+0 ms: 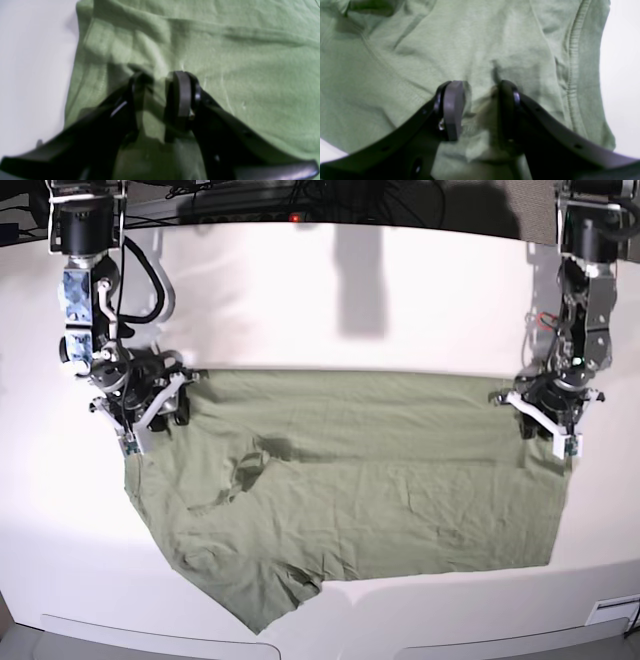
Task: Fold the T-shirt properly
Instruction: 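Pull the folded edge back toward the robot with both grippers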
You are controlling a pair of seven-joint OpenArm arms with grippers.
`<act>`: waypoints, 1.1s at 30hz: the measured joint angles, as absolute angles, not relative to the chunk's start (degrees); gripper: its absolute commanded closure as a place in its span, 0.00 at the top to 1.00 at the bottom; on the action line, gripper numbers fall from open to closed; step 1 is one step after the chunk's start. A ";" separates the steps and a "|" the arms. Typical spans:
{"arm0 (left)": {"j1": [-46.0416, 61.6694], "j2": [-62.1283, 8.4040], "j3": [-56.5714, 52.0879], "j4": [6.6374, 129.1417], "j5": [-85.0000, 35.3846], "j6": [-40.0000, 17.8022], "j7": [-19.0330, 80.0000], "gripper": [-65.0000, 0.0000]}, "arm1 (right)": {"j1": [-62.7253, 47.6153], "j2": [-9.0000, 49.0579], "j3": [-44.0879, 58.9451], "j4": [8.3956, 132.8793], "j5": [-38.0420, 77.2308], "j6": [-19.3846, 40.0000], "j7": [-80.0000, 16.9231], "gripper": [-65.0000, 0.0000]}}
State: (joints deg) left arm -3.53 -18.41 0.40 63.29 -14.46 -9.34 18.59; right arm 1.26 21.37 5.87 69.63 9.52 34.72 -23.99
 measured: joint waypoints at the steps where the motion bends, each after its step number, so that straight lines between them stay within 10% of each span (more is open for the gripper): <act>1: -2.33 -18.59 0.43 64.82 -14.41 -9.32 19.00 0.29 | 0.34 21.43 5.91 70.30 9.65 34.68 -23.83 0.38; 33: 14.76 -19.07 -6.42 74.28 -15.09 -11.07 12.19 0.29 | -19.86 20.78 18.15 81.43 14.13 36.53 -20.75 0.38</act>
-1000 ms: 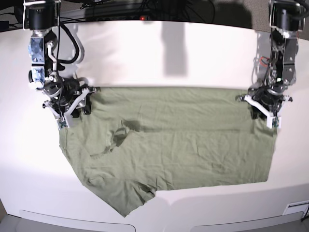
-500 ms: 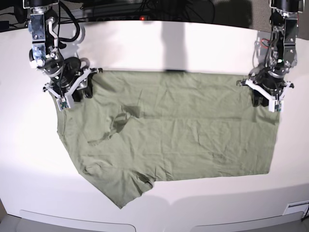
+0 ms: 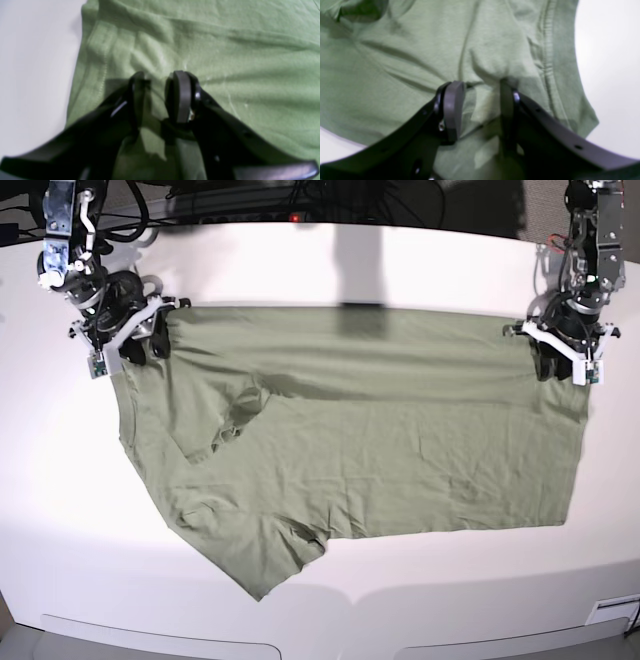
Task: Fold the T-shirt properly
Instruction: 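Pull the folded edge back toward the robot with both grippers, then keep dragging the shirt toward the robot with both grippers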
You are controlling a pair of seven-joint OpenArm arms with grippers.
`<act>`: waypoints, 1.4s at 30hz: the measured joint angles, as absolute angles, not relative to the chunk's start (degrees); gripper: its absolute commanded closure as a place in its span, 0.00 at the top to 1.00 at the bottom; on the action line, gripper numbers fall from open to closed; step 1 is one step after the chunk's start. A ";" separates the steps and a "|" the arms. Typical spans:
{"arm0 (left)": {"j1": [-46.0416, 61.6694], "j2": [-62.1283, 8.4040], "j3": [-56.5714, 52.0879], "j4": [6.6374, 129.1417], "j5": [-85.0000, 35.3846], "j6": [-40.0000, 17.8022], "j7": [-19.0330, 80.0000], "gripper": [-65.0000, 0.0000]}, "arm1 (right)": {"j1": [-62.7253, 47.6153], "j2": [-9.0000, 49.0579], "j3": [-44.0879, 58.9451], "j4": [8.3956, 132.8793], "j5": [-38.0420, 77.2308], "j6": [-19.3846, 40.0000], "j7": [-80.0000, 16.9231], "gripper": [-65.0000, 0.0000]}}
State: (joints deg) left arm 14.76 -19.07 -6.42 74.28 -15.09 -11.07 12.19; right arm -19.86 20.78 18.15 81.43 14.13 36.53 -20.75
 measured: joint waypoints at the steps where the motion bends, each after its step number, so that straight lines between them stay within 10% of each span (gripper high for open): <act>1: 15.49 -19.07 -6.44 75.22 -15.09 -10.72 12.58 0.29 | -20.25 20.78 18.52 81.56 14.13 36.53 -20.60 0.38; 42: 29.67 -19.20 -6.76 83.70 -15.33 -9.41 8.84 0.29 | -37.30 21.28 19.05 95.39 9.41 36.23 -25.32 0.30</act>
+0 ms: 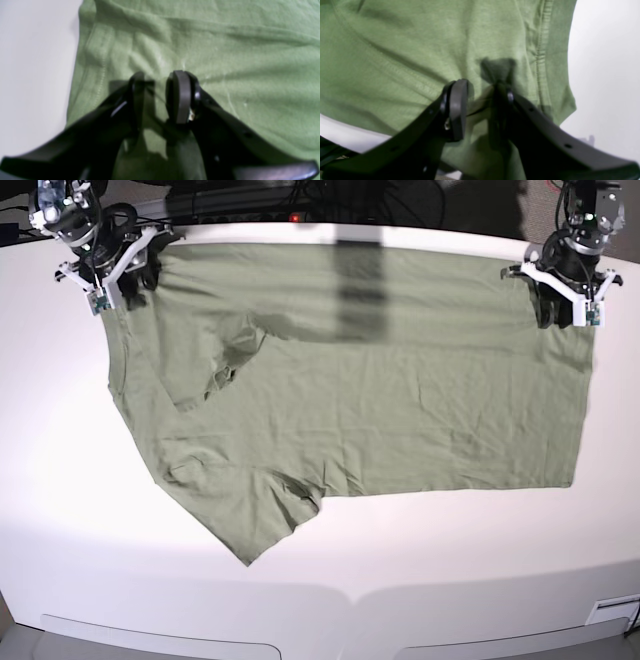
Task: Fold the T-shirt properly
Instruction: 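Keep dragging the shirt toward the robot with both grippers, then open the right gripper and move it away from the shirt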
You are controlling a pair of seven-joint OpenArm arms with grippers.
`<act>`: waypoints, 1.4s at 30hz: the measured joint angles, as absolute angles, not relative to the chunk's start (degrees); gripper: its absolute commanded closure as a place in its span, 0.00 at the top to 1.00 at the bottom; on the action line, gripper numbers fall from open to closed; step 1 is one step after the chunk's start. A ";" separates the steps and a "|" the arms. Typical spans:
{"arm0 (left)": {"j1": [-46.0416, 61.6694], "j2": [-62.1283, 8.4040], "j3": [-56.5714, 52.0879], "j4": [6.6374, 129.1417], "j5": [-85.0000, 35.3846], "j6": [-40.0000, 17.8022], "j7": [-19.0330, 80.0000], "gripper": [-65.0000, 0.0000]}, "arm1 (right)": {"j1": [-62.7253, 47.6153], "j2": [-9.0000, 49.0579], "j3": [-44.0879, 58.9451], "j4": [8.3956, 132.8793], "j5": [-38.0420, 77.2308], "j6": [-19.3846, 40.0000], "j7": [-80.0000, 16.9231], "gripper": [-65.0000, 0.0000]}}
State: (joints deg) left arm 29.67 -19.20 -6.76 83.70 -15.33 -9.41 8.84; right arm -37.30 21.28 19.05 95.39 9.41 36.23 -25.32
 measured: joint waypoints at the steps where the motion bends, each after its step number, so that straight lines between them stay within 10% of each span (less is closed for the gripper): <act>1: 29.95 -19.20 -6.76 83.70 -15.33 -9.41 8.40 0.29 | -37.54 21.30 19.05 95.42 9.39 36.23 -25.30 0.30; 42: 31.42 -19.33 -6.83 88.47 -14.39 -8.71 15.68 0.29 | -39.51 21.10 18.81 103.20 6.20 33.19 -30.68 0.30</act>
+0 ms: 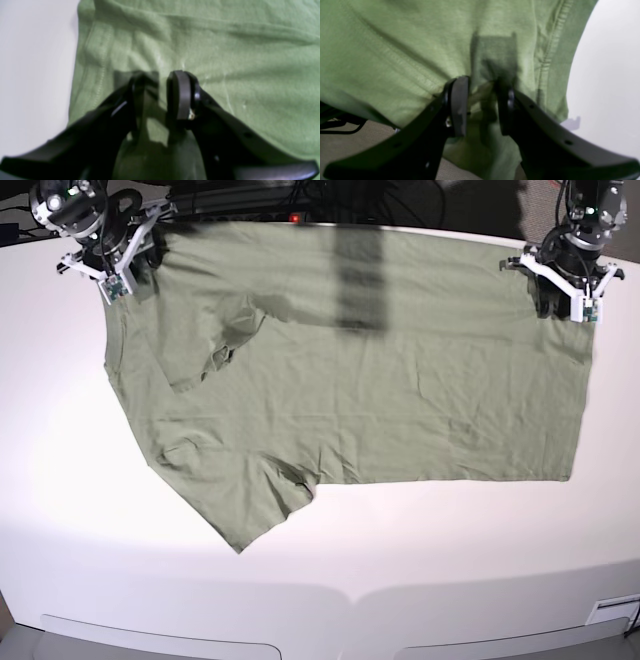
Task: Fold the T-shirt properly
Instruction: 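Open the right gripper and move it away from the shirt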
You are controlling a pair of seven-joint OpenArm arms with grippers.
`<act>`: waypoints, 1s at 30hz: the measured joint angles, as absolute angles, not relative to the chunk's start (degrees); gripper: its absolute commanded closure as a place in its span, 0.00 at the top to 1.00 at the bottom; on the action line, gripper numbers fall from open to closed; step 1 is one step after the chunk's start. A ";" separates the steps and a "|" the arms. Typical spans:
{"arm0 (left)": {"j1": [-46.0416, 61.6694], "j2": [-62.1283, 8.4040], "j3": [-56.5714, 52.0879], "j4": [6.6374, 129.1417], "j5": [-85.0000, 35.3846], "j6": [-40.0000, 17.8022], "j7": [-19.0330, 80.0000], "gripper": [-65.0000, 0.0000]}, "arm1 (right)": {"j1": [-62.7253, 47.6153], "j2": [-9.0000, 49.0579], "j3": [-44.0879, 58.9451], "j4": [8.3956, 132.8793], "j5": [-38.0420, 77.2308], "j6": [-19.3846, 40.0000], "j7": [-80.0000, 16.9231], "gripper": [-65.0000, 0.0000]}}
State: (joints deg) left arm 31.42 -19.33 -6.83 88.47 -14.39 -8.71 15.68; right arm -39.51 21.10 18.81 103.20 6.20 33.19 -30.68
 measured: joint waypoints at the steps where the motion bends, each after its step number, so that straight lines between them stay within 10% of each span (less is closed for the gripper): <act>1: 31.44 -19.33 -6.83 88.53 -14.39 -8.71 15.70 0.29 | -38.89 21.10 18.81 103.20 6.20 33.23 -31.05 0.30; 30: 32.23 -19.18 -6.83 94.21 -12.84 -8.01 25.56 0.29 | -32.08 20.91 18.72 103.15 9.17 33.01 -33.30 0.30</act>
